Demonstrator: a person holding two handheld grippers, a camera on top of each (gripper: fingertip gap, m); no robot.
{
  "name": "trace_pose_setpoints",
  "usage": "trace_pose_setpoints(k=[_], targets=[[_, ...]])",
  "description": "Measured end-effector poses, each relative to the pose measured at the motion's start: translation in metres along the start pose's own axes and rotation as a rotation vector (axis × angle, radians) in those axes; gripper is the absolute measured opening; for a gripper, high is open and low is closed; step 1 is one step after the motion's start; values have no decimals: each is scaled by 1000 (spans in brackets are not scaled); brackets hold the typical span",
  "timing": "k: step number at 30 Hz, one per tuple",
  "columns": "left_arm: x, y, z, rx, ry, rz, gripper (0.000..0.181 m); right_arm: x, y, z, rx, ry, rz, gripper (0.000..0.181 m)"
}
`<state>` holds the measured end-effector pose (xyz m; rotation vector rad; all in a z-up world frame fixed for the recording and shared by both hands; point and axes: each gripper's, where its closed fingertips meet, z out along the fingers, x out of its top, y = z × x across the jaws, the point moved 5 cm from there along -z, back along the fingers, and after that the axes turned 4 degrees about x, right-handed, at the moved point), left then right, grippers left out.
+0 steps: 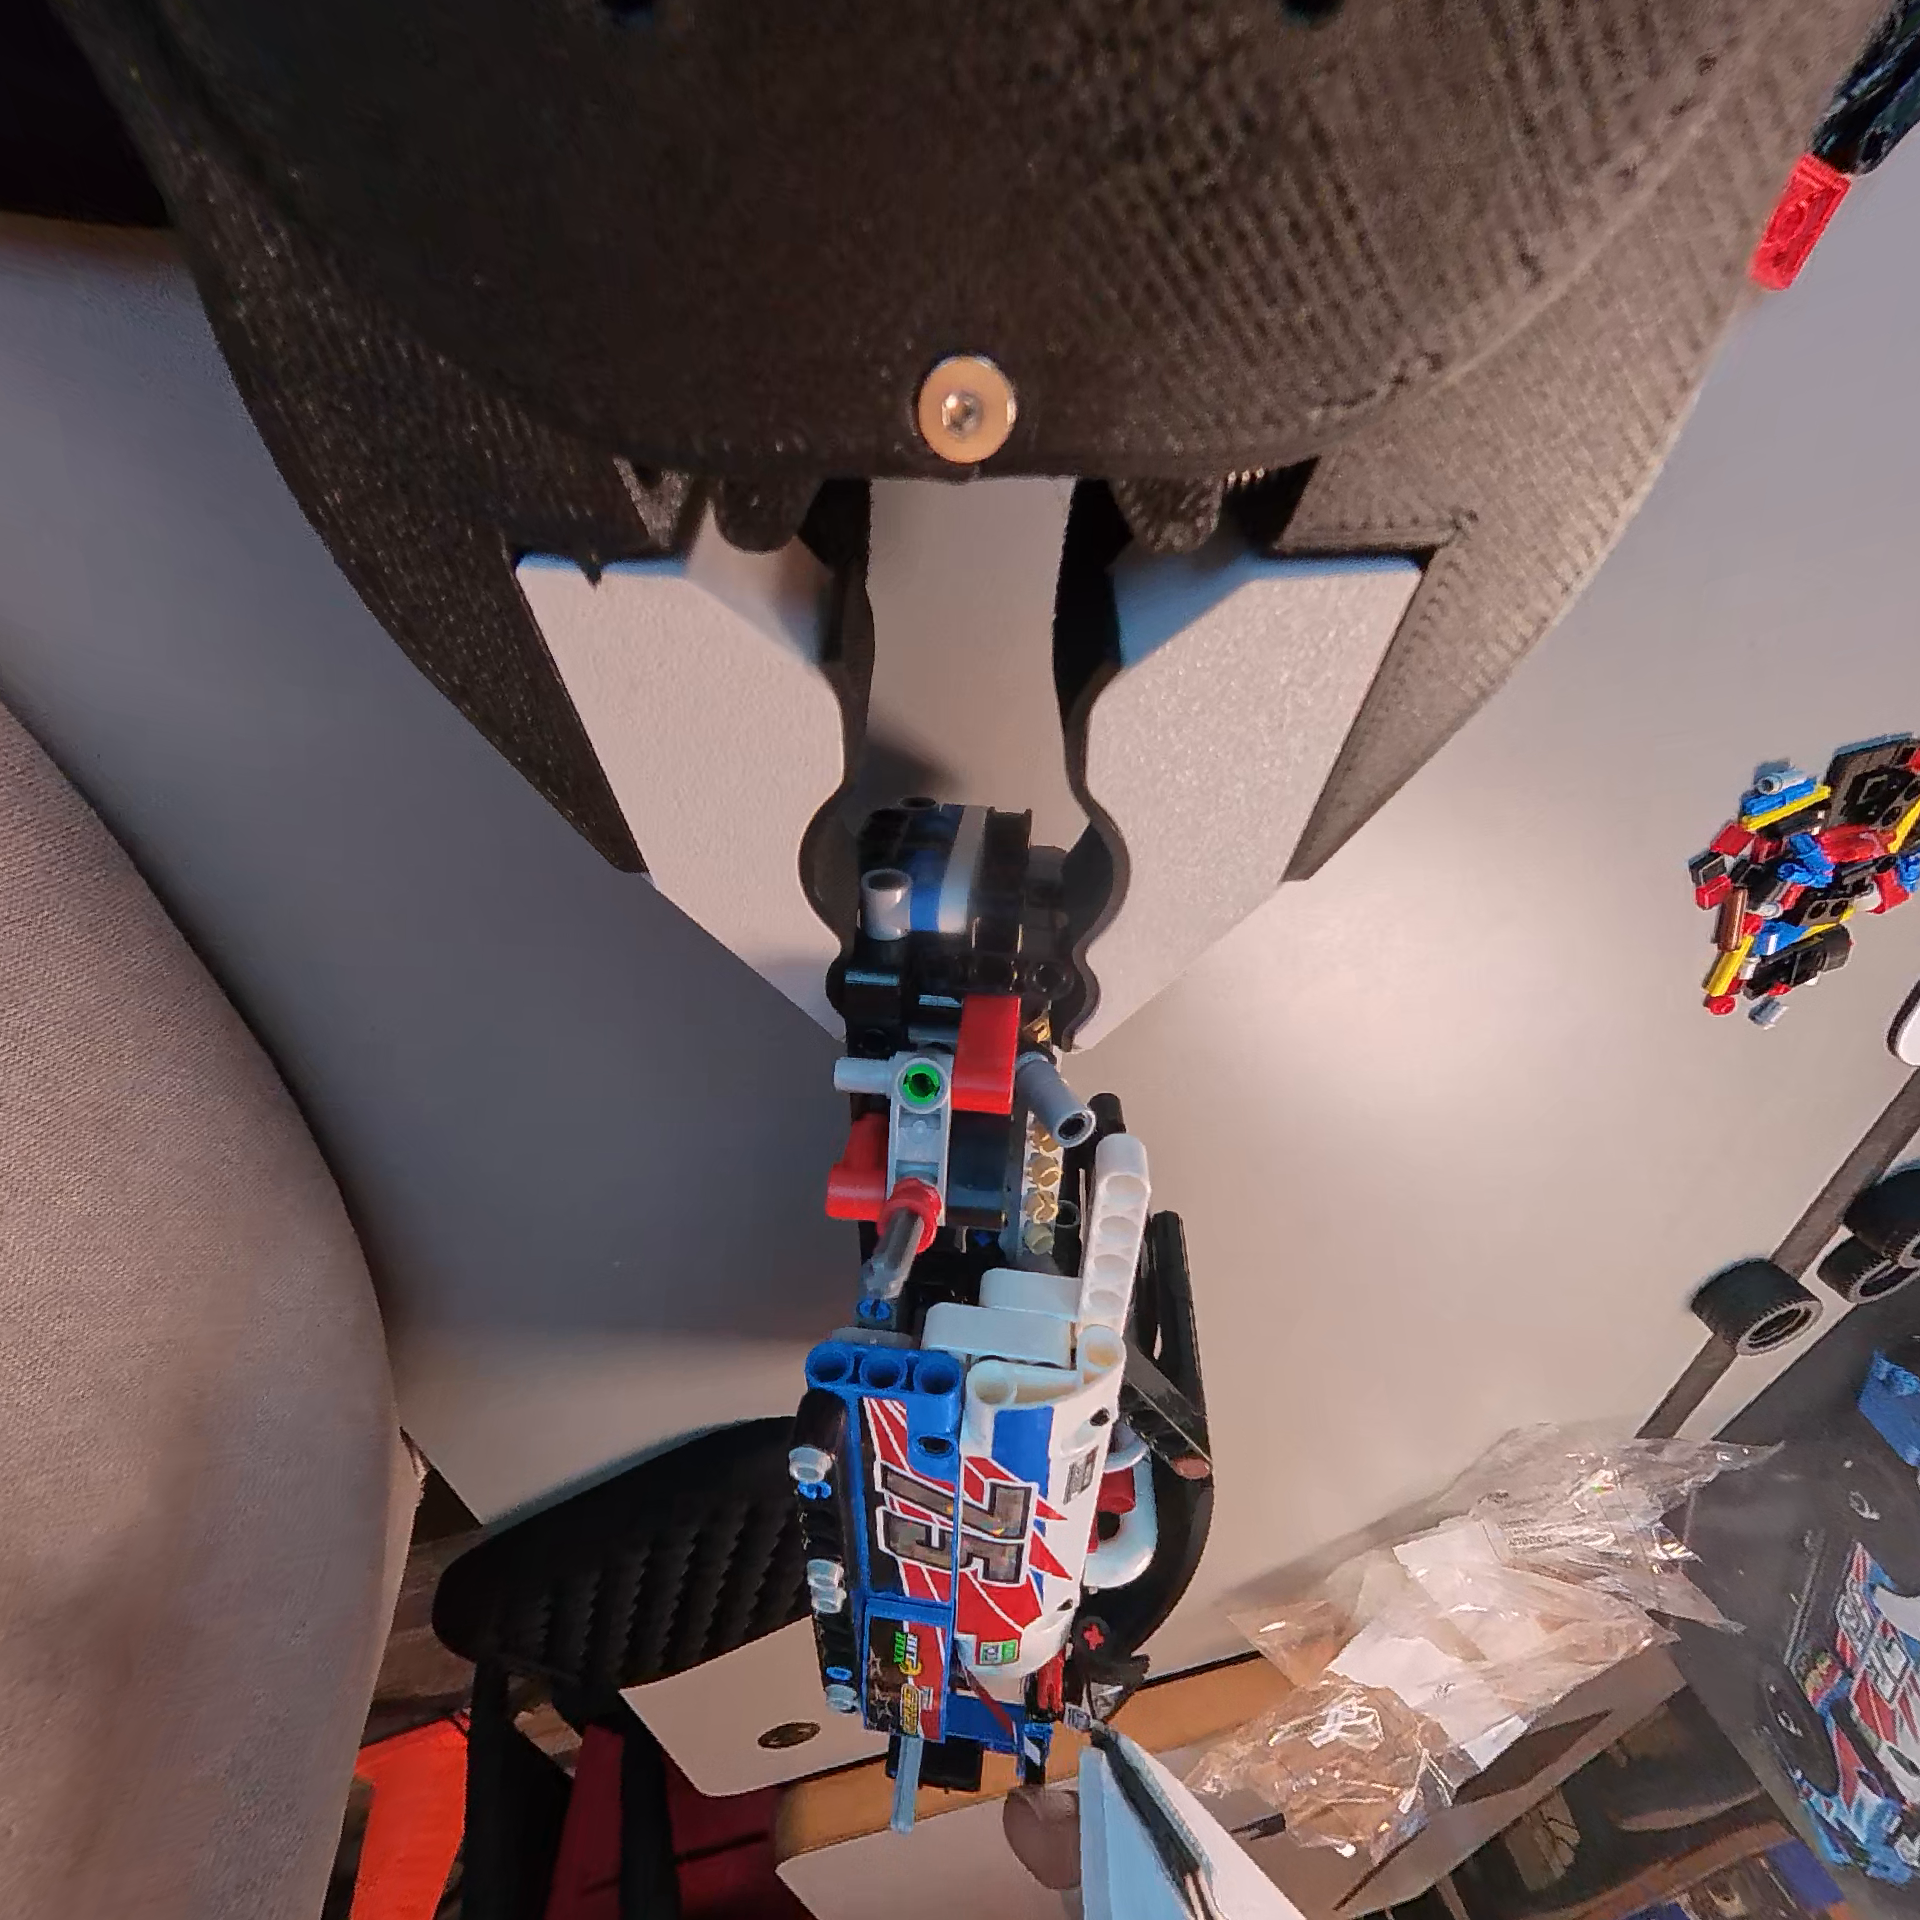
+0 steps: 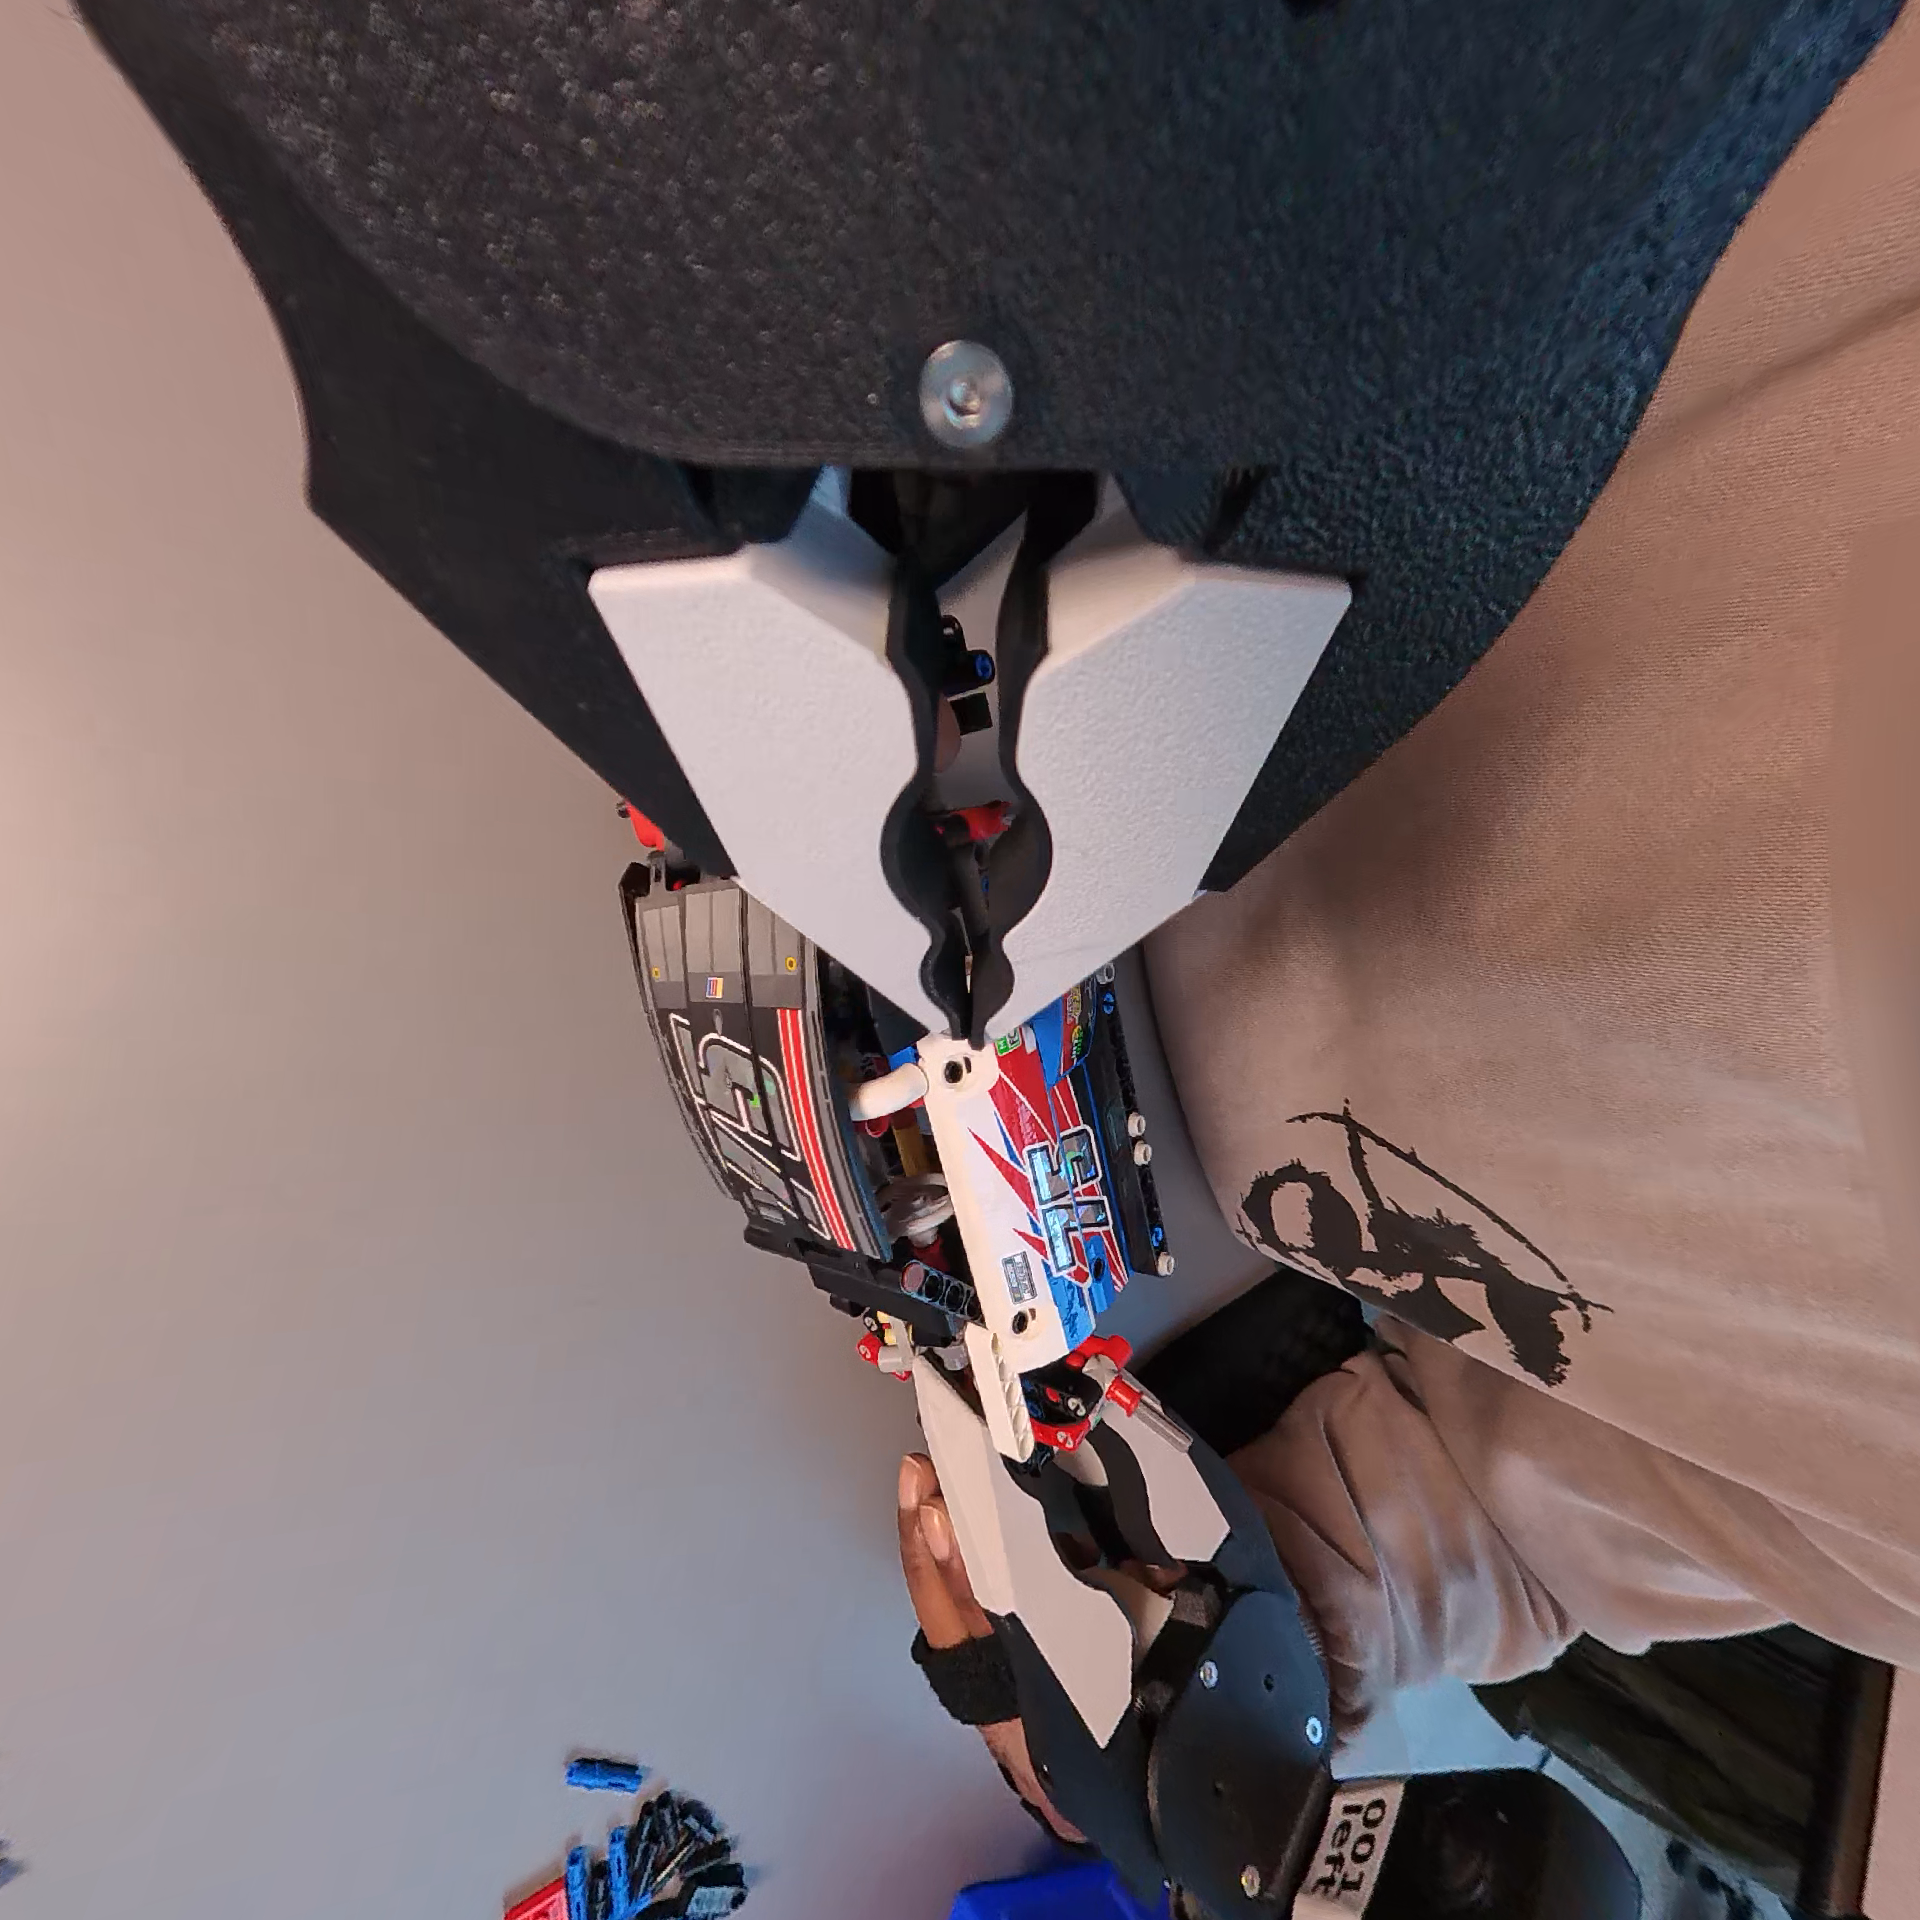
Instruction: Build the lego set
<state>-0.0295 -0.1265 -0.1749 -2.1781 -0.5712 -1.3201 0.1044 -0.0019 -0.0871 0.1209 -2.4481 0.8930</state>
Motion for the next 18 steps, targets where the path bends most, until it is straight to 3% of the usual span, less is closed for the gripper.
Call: trace_pose_setpoints(k=[14, 18], targets=[[0, 0, 0, 0, -1, -6, 33, -2, -12, 0, -12, -63, -200, 8], [0, 0, 0, 1, -3, -6, 33, -3, -11, 4, -33, -87, -232, 1]])
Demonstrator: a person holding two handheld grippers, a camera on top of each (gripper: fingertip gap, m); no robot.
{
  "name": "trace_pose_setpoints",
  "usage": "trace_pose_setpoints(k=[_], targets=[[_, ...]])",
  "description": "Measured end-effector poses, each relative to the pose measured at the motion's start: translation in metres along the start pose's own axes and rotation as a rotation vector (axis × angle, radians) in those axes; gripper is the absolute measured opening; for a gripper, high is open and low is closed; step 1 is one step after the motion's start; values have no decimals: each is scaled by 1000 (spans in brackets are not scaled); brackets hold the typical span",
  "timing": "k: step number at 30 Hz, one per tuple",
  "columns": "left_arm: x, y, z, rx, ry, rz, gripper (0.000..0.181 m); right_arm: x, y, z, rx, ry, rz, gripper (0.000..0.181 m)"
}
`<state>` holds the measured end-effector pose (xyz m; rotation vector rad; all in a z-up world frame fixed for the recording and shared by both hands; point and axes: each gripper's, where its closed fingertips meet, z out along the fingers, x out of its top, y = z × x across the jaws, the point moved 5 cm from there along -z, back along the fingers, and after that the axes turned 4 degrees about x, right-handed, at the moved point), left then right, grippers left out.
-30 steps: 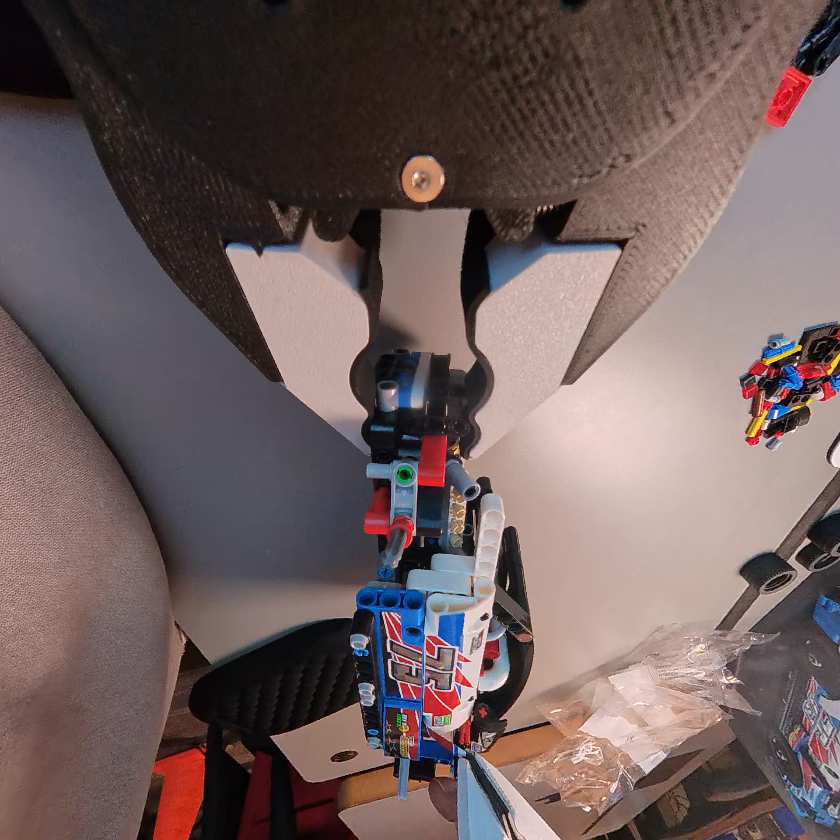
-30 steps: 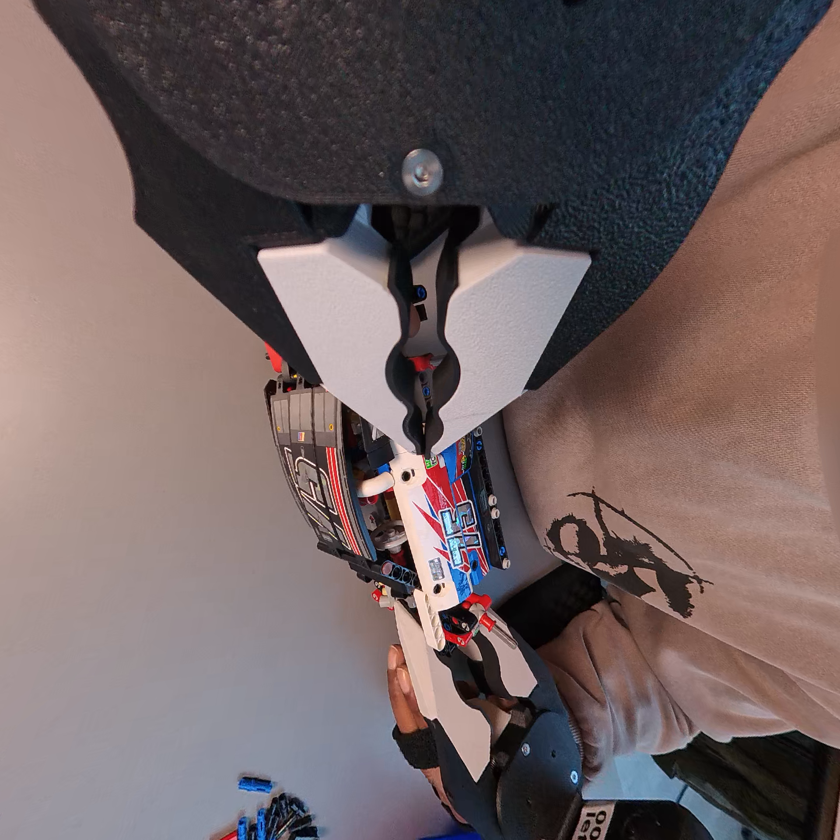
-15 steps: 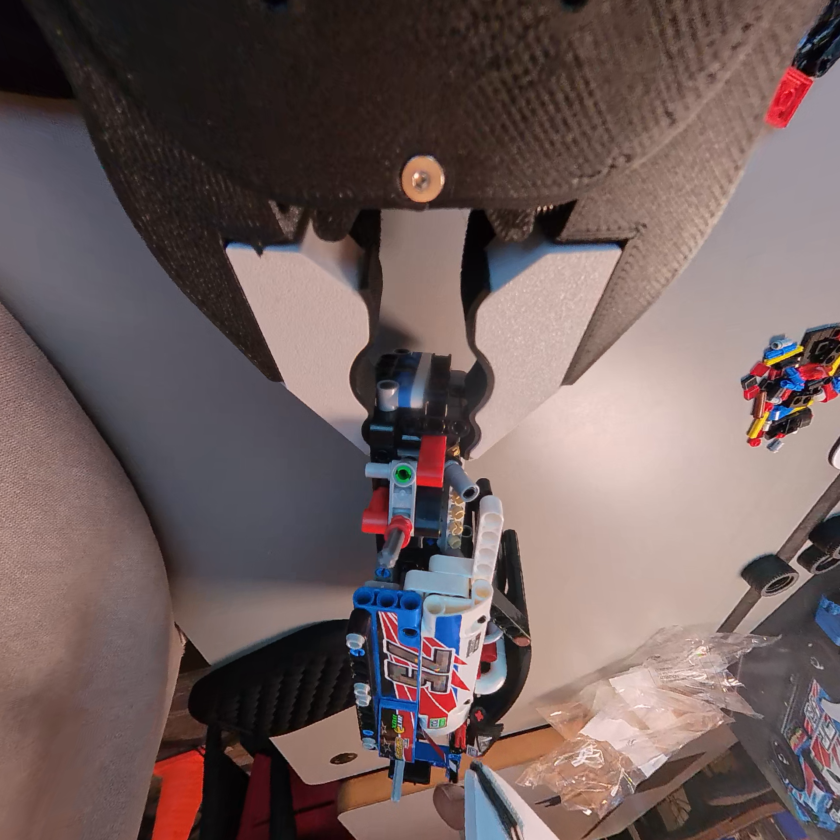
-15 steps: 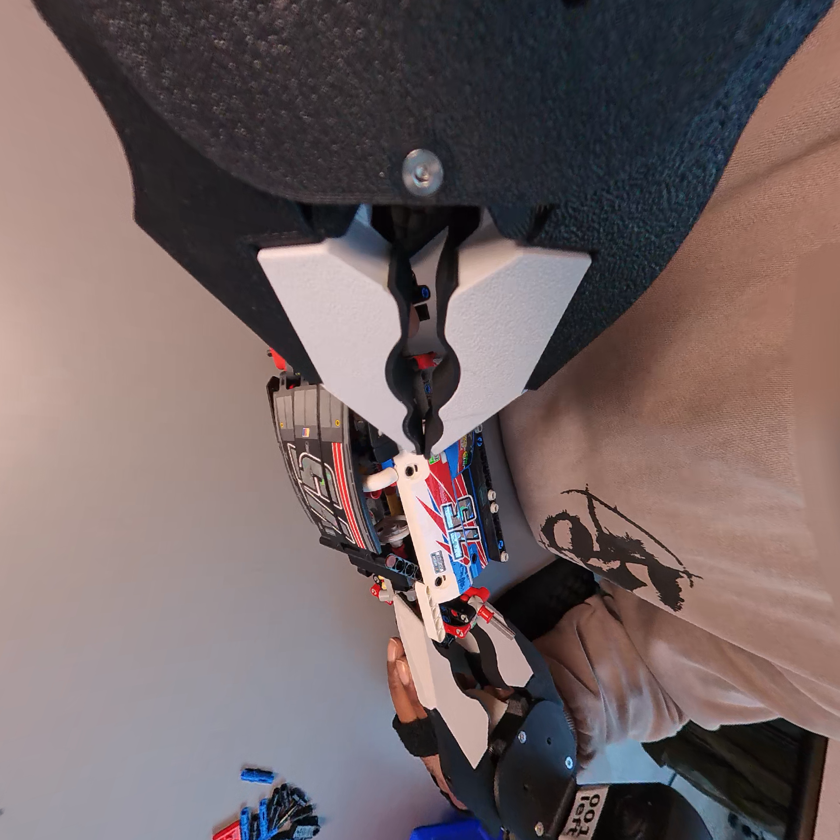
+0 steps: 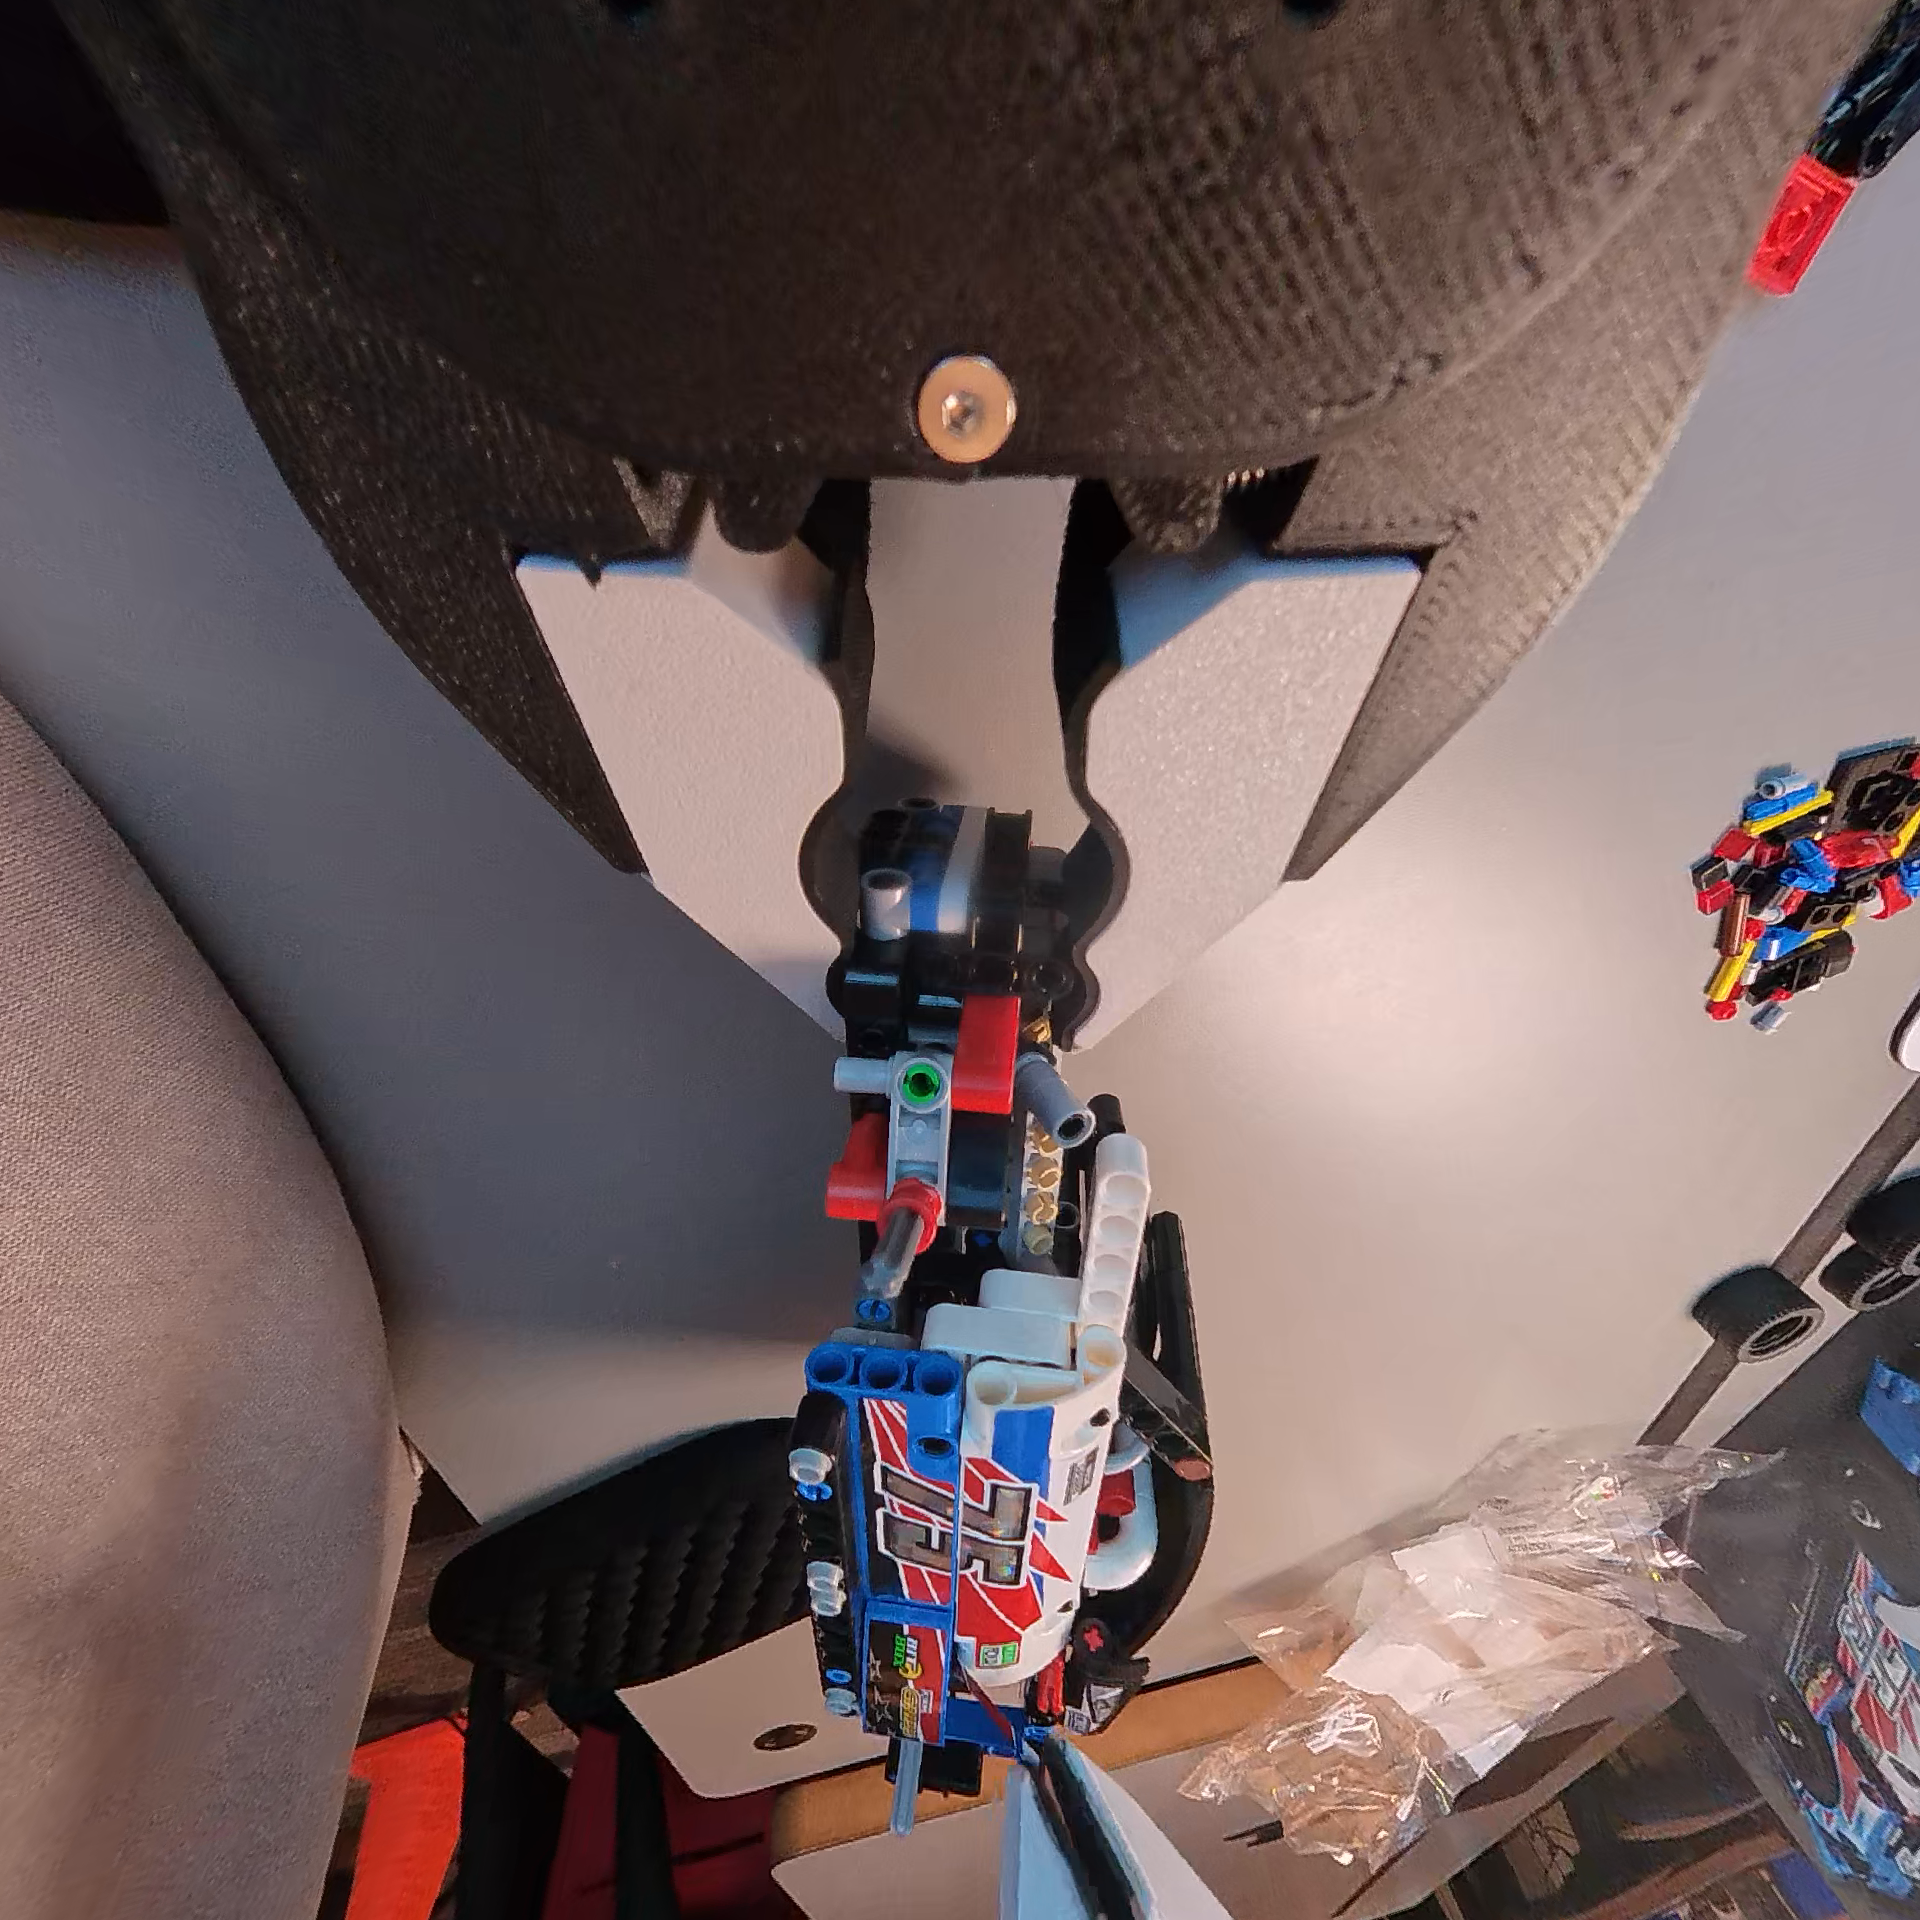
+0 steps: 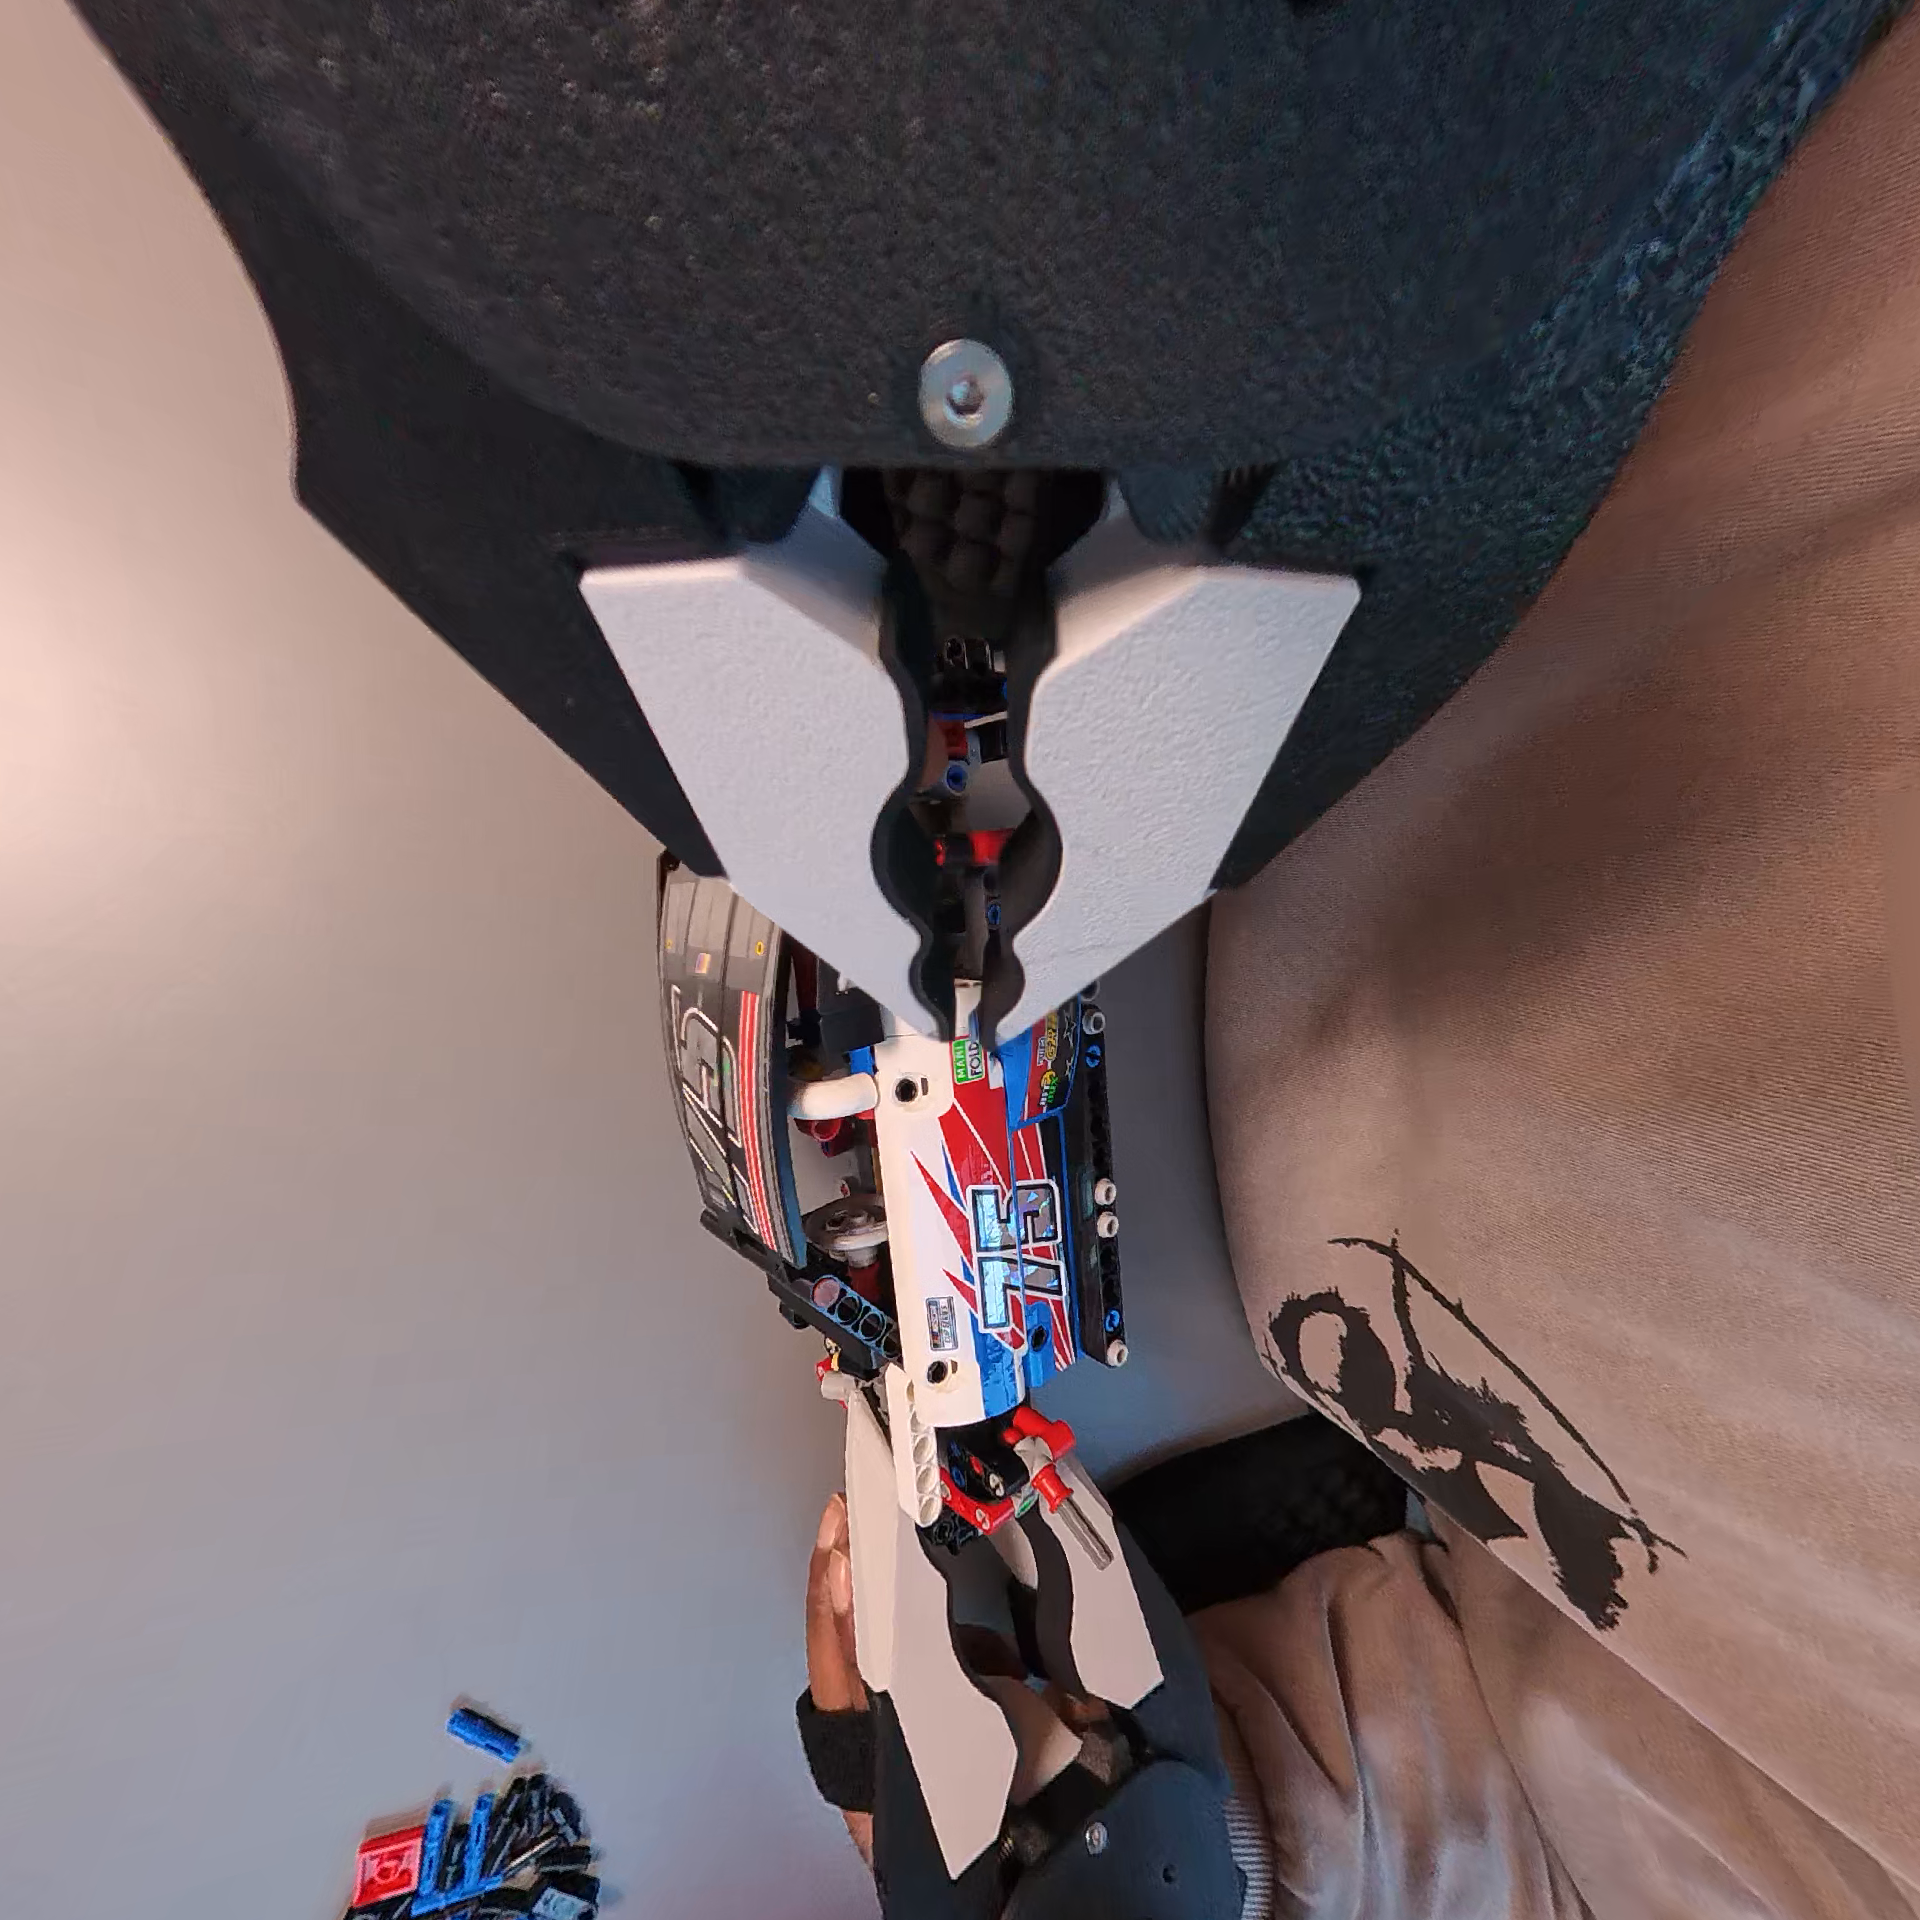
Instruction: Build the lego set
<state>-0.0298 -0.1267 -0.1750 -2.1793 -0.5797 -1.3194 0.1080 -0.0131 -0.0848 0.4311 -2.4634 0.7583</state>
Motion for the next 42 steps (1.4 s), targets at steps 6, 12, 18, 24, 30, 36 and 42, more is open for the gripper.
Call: trace_pose_setpoints(k=[6, 12, 18, 24, 30, 36, 42], targets=[[0, -1, 0, 1, -5, -14, 33, 0, -6, 0, -10, -13, -62, 0], [0, -1, 0, 5, -12, -15, 33, -3, -15, 0, -7, -18, -137, 0], [0, -1, 0, 11, -17, -10, 33, 2, -21, -8, -24, 36, -186, 0], [0, -1, 0, 9, -14, -8, 33, 3, -13, -13, -4, 81, -92, 0], [0, 0, 0, 9, -11, -2, 33, 2, -5, -11, 93, 86, 68, 0], [0, 0, 0, 8, -10, 3, 33, 0, 3, -5, 165, 70, 168, 0], [0, 0, 0, 7, -8, 5, 33, -2, 6, -3, 178, 45, 184, 0]])
